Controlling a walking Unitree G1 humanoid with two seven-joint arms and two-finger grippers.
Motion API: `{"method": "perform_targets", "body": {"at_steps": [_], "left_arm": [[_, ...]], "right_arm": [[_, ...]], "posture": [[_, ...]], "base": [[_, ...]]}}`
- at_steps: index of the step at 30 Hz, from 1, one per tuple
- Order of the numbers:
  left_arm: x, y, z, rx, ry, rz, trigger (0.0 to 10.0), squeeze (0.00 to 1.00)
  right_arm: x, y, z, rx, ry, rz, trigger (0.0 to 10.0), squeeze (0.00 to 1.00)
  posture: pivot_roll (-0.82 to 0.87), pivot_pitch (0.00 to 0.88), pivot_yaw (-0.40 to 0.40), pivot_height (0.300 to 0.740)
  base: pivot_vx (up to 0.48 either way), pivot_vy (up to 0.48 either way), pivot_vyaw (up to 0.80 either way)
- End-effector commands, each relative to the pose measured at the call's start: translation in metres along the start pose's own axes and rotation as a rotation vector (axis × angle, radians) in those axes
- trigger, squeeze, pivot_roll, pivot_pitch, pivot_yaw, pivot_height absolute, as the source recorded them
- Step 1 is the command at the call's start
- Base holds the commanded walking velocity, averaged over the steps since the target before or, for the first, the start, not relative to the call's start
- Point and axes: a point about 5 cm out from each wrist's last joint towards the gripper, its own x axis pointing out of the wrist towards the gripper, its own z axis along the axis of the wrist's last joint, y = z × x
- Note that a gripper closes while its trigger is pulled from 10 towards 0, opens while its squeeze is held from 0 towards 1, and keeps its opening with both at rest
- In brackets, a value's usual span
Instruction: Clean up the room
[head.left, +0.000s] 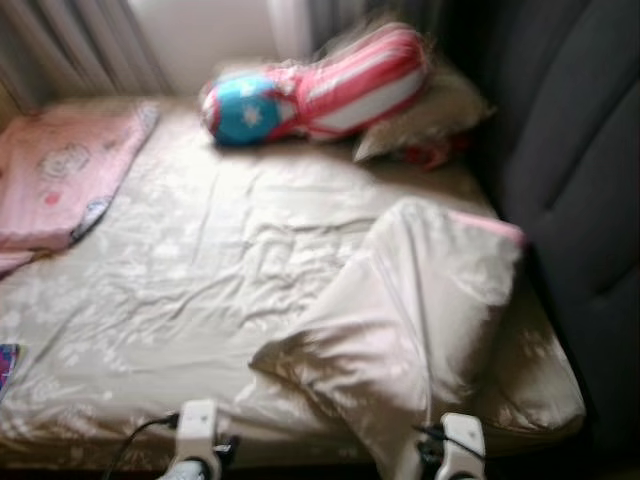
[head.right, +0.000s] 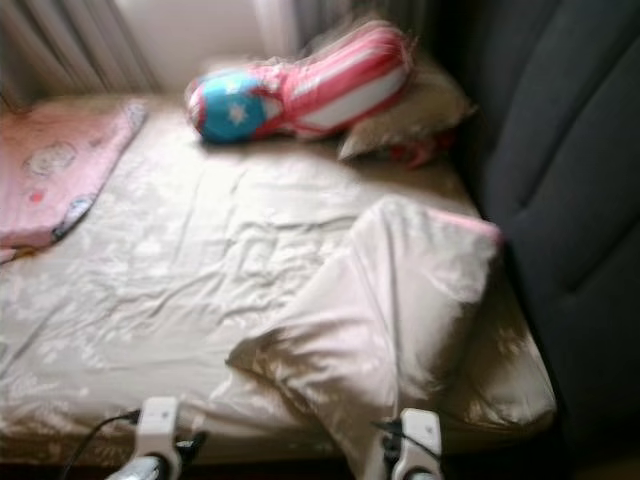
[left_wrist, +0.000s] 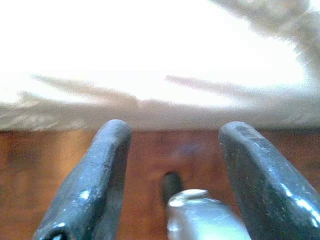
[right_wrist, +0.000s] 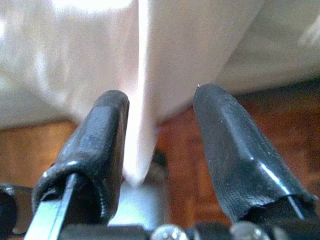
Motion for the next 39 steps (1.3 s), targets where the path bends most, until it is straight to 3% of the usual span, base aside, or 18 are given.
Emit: {"method": "perform_targets", "body": {"at_steps": [1, 11, 18, 24, 39], "left_arm": [[-0.007, 0.016, -0.020, 0.006, 0.062, 0.040, 10.0, 0.00], [-0.005, 0.015, -0.013, -0.004, 0.032, 0.035, 10.0, 0.00], [0.000, 0.009, 0.006, -0.020, -0.041, 0.005, 10.0, 0.00], [0.000, 0.006, 0.004, 0.005, -0.031, -0.003, 10.0, 0.00], [0.000, 0.005, 0.004, -0.003, -0.031, -0.002, 10.0, 0.00]], "right_arm": [[0.003, 0.016, 0.011, 0.014, -0.047, 0.042, 10.0, 0.00], [0.010, 0.022, 0.060, 0.089, -0.237, 0.052, 10.0, 0.00], [0.010, 0.017, 0.077, 0.144, -0.291, 0.021, 10.0, 0.00], [0.010, 0.023, 0.068, 0.103, -0.271, 0.048, 10.0, 0.00], [0.010, 0.026, 0.068, 0.108, -0.276, 0.051, 10.0, 0.00]], "posture": [[0.05, 0.102, -0.014, 0.740], [0.05, 0.120, -0.015, 0.740], [0.05, 0.135, -0.015, 0.740], [0.04, 0.140, -0.015, 0.740], [0.04, 0.143, -0.018, 0.740]], "base": [[0.000, 0.000, 0.00], [0.000, 0.000, 0.00], [0.000, 0.000, 0.00], [0.132, 0.000, 0.00], [0.192, 0.000, 0.00]]}}
